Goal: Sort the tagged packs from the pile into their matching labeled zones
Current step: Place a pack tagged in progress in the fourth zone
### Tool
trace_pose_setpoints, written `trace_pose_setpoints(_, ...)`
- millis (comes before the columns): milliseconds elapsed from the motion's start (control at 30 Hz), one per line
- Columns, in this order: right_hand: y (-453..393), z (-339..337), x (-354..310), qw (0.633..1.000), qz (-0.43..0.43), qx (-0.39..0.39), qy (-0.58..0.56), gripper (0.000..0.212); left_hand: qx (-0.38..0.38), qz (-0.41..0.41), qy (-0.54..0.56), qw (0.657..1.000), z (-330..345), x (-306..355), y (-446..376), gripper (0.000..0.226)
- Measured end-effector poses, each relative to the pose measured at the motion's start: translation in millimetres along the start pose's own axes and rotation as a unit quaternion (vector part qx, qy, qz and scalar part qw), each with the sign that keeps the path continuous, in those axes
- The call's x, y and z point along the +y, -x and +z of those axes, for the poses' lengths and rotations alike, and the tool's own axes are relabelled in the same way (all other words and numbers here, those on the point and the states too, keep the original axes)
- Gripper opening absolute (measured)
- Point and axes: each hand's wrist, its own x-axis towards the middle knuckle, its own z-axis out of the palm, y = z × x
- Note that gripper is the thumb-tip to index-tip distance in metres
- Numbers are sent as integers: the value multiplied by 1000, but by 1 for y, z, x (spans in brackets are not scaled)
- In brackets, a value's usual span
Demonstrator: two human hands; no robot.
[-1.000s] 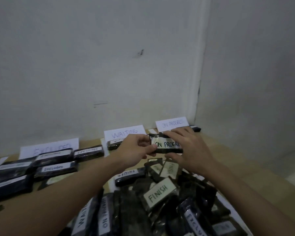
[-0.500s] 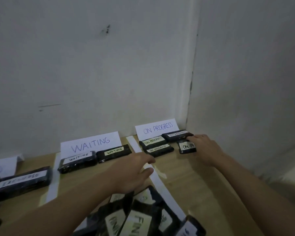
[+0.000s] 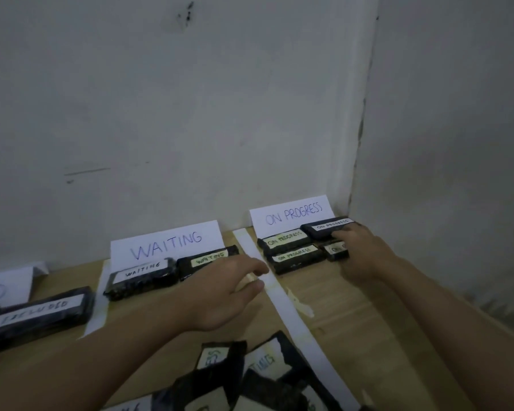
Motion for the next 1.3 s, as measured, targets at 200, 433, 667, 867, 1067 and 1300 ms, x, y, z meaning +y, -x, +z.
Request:
trace_pose_setpoints(200, 53, -22, -93, 952, -190, -19, -241, 35, 13, -40, -15, 999, -19, -19, 39, 31)
trace_pose_setpoints(433, 84, -19, -170, 927, -230, -236, -182, 34, 11, -99, -20, 995, -29, -30, 92, 26)
trace_pose_setpoints(667, 91, -40, -171, 920, -173, -199, -289, 23, -11, -122, 27, 992, -25, -16, 119, 28)
trace_pose_setpoints(867, 103, -77, -162, 878, -123, -97, -452, 13, -4, -125, 121, 985, -23, -9, 120, 25)
trace_pose_setpoints(1067, 118, -88, -159, 821, -57, 26, -567, 12, 150, -147, 332, 919, -38, 13, 116, 17)
trace_pose_setpoints(1300, 145, -97, -168, 717, -19, 62, -694, 19, 273, -155, 462, 829, -72, 35, 109, 14)
